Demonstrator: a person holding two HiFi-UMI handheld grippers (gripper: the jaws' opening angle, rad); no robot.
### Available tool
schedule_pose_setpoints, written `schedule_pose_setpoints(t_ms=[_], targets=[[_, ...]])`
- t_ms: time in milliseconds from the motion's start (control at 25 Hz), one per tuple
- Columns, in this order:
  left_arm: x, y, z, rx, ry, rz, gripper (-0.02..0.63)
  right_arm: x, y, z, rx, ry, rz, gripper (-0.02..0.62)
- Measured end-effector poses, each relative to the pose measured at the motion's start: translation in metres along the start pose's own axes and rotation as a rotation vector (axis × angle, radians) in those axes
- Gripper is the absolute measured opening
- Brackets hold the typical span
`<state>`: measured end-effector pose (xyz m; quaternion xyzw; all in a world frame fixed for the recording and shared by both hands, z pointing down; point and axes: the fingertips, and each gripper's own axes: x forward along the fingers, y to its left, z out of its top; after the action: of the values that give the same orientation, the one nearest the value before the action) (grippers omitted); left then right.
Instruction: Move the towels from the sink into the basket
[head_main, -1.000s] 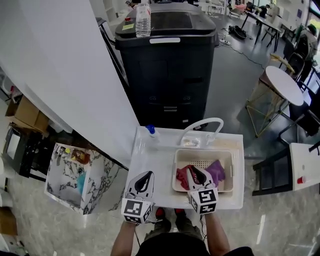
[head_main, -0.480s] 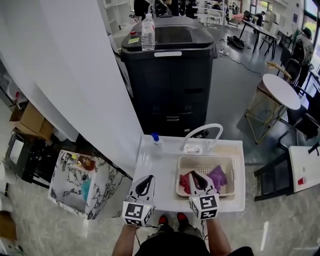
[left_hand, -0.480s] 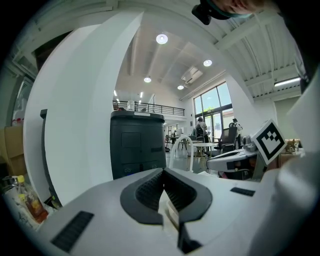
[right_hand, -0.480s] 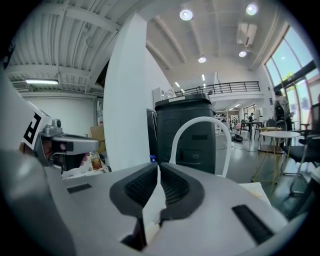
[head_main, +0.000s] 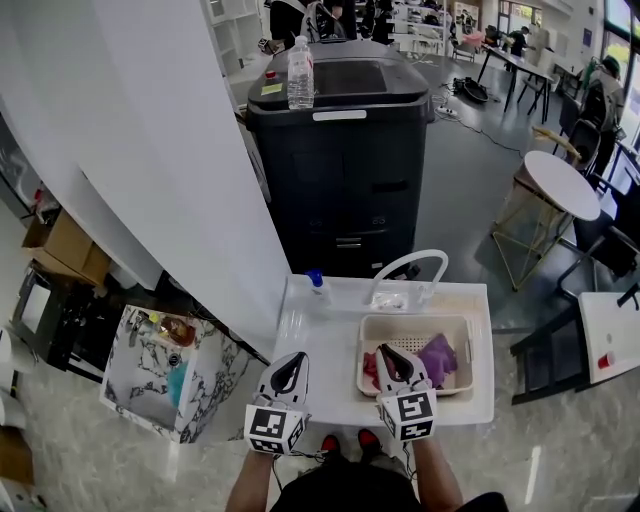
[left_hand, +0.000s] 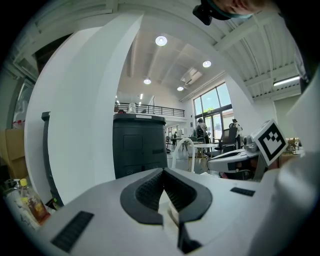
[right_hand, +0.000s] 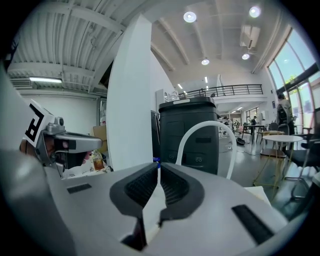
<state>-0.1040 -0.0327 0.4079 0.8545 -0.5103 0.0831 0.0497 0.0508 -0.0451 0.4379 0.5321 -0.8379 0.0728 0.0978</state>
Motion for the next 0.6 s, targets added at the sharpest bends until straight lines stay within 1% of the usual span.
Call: schedule_pose_setpoints(t_ms=[600], targets=[[-0.0001, -0.0018, -0.004, -0.007, 0.005, -0.016, 0.008, -0.0027, 0.0008, -0.0025, 0.001, 0.003, -0.006, 0.041]])
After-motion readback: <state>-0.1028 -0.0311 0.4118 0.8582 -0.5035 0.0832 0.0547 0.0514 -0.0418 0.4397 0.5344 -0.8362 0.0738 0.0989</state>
